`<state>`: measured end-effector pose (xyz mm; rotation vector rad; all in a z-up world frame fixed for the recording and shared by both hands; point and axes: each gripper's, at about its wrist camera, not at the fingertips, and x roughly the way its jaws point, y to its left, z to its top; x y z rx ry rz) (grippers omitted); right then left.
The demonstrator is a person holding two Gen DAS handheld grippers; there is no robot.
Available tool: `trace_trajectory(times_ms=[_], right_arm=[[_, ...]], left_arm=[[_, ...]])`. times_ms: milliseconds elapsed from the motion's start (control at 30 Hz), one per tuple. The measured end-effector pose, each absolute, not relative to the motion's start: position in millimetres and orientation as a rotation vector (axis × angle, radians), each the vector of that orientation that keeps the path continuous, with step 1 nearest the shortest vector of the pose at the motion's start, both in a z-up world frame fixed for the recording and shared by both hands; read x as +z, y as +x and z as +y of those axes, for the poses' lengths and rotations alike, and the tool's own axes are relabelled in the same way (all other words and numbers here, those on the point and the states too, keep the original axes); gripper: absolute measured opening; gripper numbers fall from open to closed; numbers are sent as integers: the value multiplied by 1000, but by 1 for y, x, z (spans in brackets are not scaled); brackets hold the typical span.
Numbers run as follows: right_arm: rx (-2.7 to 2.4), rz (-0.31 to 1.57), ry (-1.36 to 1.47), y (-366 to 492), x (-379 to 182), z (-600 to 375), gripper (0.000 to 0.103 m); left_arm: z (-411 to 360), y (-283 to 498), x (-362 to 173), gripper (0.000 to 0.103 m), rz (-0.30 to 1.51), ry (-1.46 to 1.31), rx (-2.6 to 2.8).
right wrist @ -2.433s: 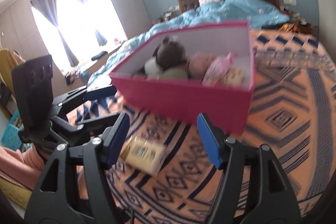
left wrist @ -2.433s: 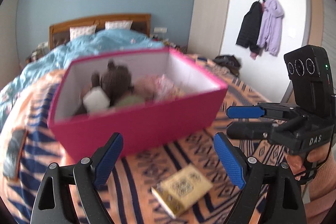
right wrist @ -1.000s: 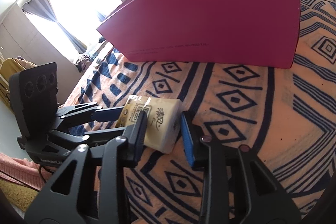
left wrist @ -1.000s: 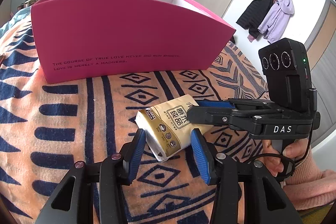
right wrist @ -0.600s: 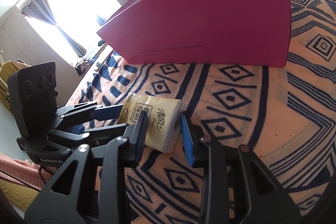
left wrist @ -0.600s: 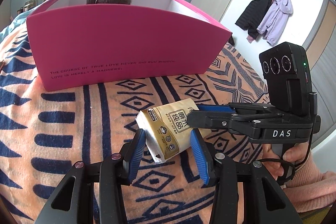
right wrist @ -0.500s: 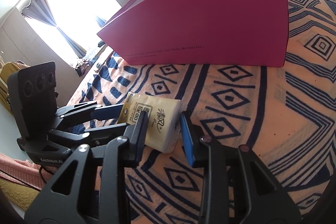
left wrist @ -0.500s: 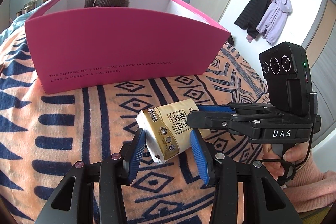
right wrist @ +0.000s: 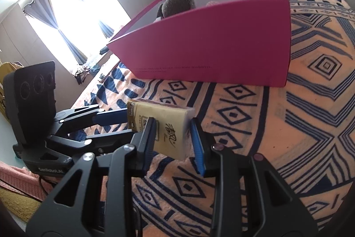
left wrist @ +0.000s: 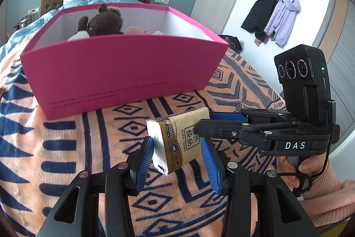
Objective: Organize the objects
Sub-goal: 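Carry the held cream tissue pack over the pink box with both grippers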
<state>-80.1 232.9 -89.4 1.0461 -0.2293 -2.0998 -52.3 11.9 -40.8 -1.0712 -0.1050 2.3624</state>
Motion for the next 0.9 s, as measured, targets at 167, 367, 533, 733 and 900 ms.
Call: trace_trajectory(times_ms=[167, 367, 533, 733, 900], right_arm=[[-2119, -226, 1020, -78, -83, 235, 35], [-2145, -217, 988, -75, -73, 239, 35], [-2165, -215, 964, -75, -67, 240, 35], [-2181, -218, 940, -74, -59, 244, 35], [-2190, -218, 925, -75, -55, 246, 35]], left_arm=[[14, -52, -32, 44, -89, -1035, 2367], [19, -51, -24, 44, -70, -1010, 2371], [22, -51, -15, 44, -53, -980, 2375], [26, -51, -6, 44, -39, -951, 2381], [27, -51, -3, 44, -38, -936, 2384]])
